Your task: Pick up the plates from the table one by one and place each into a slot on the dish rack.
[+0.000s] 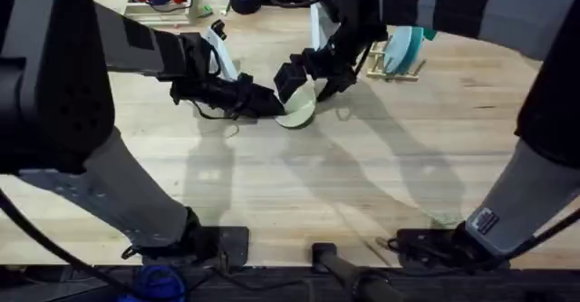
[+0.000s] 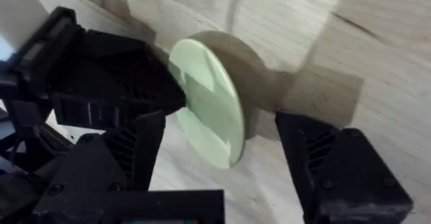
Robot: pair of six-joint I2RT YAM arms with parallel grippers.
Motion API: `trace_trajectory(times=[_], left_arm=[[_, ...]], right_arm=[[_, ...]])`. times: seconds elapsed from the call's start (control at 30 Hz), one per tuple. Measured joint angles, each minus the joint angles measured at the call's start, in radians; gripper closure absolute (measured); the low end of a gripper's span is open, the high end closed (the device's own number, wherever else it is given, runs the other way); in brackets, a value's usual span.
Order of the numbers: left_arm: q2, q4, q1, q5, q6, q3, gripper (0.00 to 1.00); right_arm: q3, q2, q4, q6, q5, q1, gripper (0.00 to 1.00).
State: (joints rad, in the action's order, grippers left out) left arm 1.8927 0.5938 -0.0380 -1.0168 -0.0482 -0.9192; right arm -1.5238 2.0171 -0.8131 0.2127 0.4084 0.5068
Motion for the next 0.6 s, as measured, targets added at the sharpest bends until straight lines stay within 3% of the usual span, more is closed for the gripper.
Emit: trace_trajectory(times=[0.37,0.6], left_arm=[[0.000,0.000,0.000,0.000,0.000,0.000,0.959],[0.000,0.000,0.000,0.000,0.000,0.000,0.959]], right_arm=[[0.000,0.000,0.005,0.000,0.000,0.009,0.080],[0.000,0.000,0.008,0.000,0.000,0.009,0.304]])
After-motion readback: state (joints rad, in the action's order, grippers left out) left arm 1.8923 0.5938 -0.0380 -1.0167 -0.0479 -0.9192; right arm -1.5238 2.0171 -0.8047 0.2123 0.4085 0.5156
